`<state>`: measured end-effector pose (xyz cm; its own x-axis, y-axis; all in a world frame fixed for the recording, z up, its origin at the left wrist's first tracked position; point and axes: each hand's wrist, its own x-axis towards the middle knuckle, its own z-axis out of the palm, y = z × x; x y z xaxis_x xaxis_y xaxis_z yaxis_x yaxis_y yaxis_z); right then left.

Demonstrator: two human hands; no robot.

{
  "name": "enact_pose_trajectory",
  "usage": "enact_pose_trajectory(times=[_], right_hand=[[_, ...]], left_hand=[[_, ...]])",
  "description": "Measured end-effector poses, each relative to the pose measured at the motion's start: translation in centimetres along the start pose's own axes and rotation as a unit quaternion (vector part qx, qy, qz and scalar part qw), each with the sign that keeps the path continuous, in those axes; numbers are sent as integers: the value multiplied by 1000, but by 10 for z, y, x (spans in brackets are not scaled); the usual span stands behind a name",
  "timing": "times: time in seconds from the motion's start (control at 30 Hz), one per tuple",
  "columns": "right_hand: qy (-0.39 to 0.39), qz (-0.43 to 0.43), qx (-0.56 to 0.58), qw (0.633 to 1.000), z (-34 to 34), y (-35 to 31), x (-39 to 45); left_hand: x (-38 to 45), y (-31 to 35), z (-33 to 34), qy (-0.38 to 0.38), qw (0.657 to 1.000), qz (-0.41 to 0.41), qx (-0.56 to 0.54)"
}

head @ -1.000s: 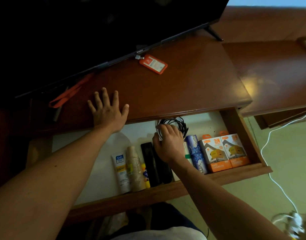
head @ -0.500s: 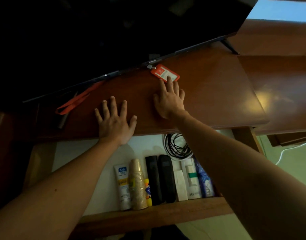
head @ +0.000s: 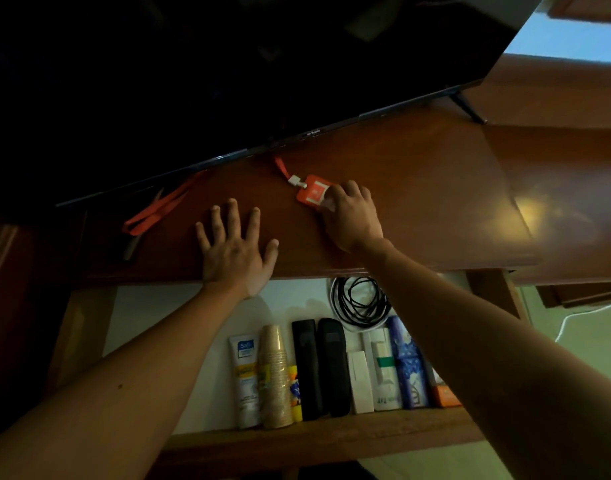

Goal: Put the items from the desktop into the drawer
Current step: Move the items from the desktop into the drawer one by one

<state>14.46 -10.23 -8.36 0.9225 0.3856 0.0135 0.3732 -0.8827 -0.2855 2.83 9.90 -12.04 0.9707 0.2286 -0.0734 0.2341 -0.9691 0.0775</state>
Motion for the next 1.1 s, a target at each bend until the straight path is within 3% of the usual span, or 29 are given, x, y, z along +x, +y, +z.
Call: enact_pose_trajectory(times=[0.27, 0.53, 0.67, 0.9, 1.0, 1.1], right_hand=[[-71, 113, 16, 991, -9, -13, -30], [-127, 143, 216, 958, -12, -27, -63], [-206, 178, 425, 863, -18, -42, -80], [-305, 148, 618, 709, -34, -56, -109], [-295, 143, 655, 681, -37, -58, -116], [-267, 146, 666, 681, -42, -64, -116]], left_hand=[[0, -5, -9, -53, 998, 15, -27], [-4, -24, -27, -110, 987, 32, -116], [-12, -26, -43, -89, 969, 51, -226], [-35, -21, -55, -10, 901, 118, -418], [-39, -17, -67, 6, 892, 104, -441], [-45, -15, -75, -17, 881, 81, -467]])
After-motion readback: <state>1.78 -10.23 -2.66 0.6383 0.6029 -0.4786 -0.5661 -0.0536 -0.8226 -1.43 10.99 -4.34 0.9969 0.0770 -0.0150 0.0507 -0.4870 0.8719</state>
